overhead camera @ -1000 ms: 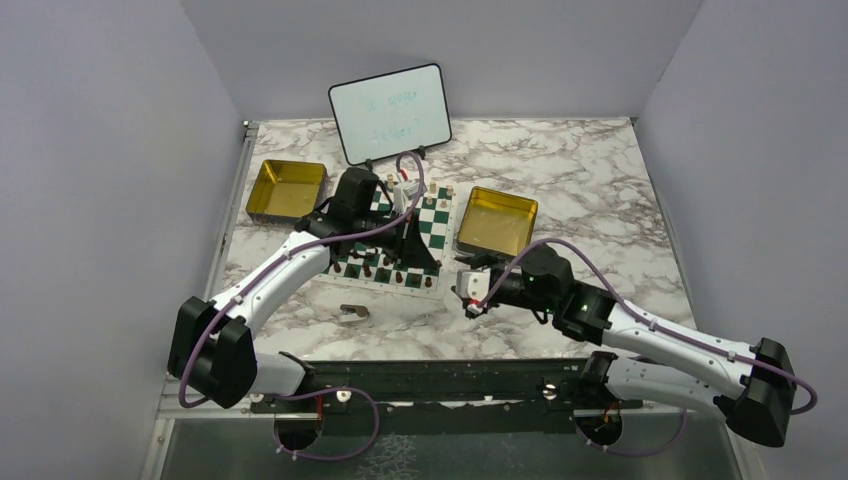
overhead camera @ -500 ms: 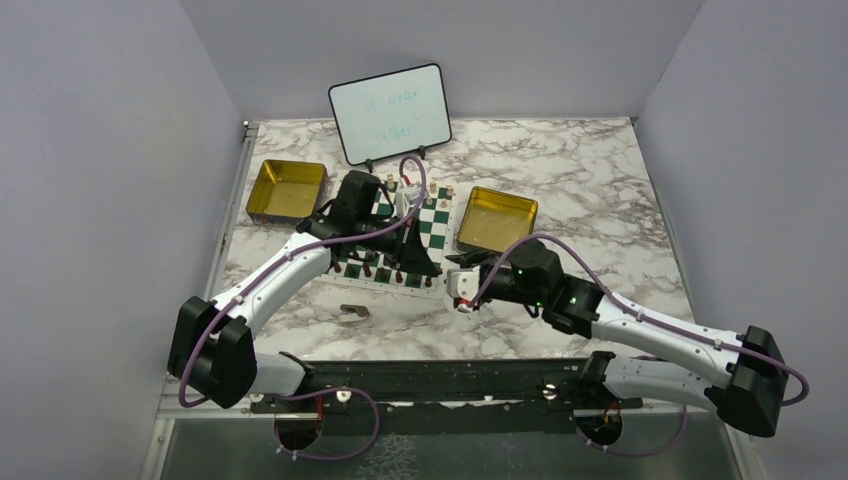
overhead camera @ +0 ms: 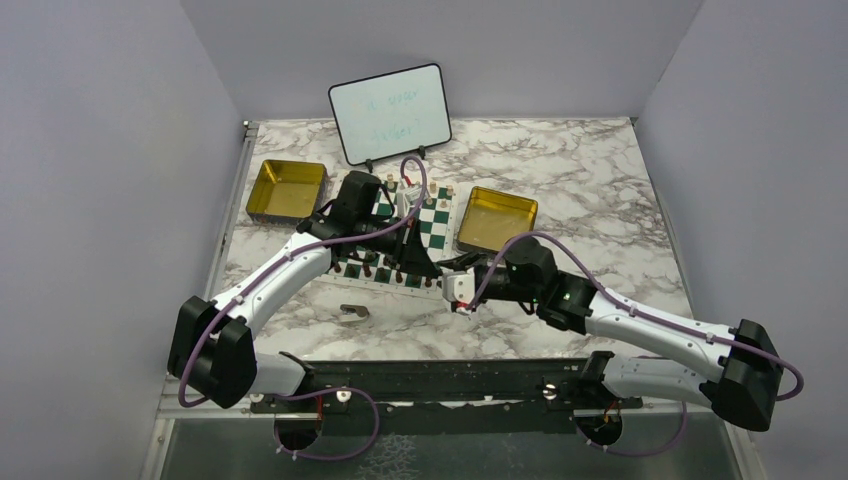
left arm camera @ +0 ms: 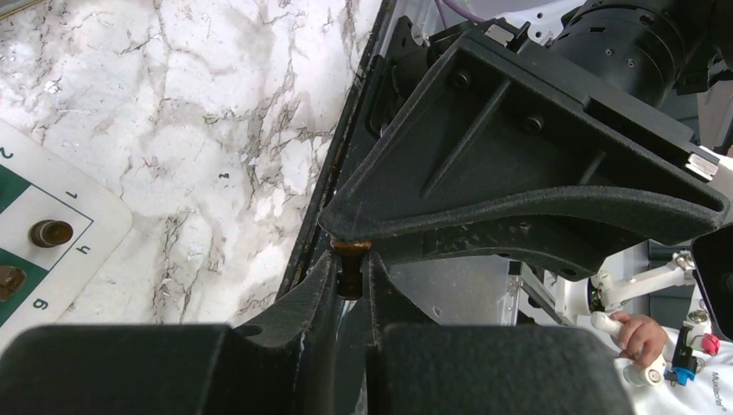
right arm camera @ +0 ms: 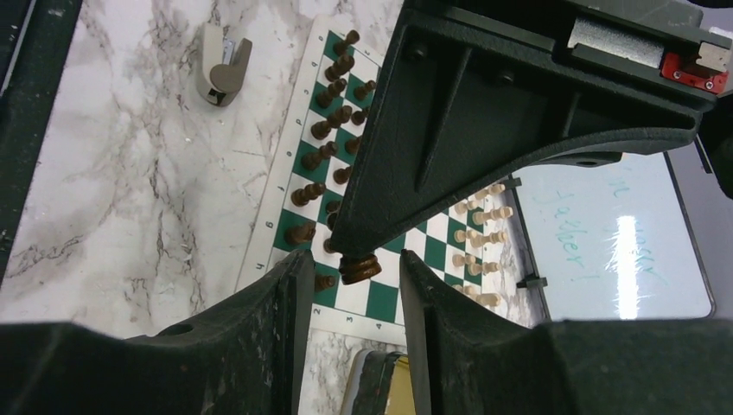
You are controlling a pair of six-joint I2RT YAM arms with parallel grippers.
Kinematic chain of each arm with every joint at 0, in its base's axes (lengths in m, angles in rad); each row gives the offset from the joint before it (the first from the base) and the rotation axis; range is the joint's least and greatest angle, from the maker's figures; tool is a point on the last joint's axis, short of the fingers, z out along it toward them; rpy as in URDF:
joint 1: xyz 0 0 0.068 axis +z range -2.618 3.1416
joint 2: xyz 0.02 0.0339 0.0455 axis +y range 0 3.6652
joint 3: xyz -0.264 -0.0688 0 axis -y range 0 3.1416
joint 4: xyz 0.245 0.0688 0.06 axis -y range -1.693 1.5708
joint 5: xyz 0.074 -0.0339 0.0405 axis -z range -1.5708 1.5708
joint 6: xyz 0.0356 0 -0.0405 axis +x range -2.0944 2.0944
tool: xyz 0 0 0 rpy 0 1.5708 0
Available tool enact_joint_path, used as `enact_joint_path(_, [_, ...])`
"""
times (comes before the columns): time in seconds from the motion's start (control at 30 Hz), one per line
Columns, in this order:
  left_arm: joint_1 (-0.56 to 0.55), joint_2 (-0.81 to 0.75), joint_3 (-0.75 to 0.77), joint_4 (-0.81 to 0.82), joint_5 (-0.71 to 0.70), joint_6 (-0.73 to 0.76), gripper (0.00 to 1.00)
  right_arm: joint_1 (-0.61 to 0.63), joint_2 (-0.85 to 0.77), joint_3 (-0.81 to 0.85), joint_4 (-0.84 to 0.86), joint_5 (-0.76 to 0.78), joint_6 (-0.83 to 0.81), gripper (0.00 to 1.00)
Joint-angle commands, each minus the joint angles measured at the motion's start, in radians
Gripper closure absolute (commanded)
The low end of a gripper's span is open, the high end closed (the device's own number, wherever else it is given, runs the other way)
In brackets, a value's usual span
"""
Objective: Set up the chess pieces on the board
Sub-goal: Place the chess piece on the chessboard.
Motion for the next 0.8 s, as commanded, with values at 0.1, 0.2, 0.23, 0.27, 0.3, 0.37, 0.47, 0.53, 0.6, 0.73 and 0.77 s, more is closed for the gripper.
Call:
enact_joint_path(0.1, [-0.004,-0.002,0.027,0.005,0.035,-0.009,0.97,0.005,-0.004,-0.002,0.006,-0.098,-0.011,0.65])
enact_joint_path(0.2, [-0.004,0.006,0.044,0.005,0.029,-0.014,0.97,0.005,-0.003,-0.008,-0.009,-0.09,-0.008,0.71])
enact_joint_path(0.23, [-0.004,0.009,0.049,0.005,0.026,-0.017,0.97,0.004,-0.005,-0.011,-0.011,-0.084,-0.005,0.73])
enact_joint_path(0.27, [-0.004,0.011,0.055,0.005,0.025,-0.02,0.97,0.005,-0.006,-0.014,-0.011,-0.072,0.002,0.74])
enact_joint_path(0.3, [-0.004,0.014,0.062,0.005,0.016,-0.025,0.97,0.005,-0.008,-0.017,-0.005,-0.054,0.022,0.76])
enact_joint_path(0.37, [-0.004,0.014,0.073,0.005,-0.003,-0.038,0.97,0.005,-0.013,-0.025,0.026,0.0,0.096,0.79])
enact_joint_path(0.47, [-0.004,0.008,0.087,0.019,-0.018,-0.064,0.95,0.005,-0.022,-0.045,0.064,0.045,0.168,0.82])
enact_joint_path(0.53, [-0.004,0.0,0.098,0.032,-0.033,-0.08,0.94,0.005,-0.032,-0.072,0.117,0.064,0.214,0.84])
enact_joint_path(0.6, [-0.004,-0.009,0.103,0.046,-0.041,-0.097,0.93,0.005,-0.044,-0.097,0.178,0.09,0.276,0.86])
enact_joint_path(0.73, [-0.003,-0.021,0.104,0.055,-0.067,-0.114,0.91,0.004,-0.078,-0.146,0.291,0.201,0.384,0.9])
enact_joint_path(0.77, [-0.004,-0.025,0.099,0.059,-0.069,-0.117,0.91,0.005,-0.086,-0.158,0.319,0.232,0.406,0.9])
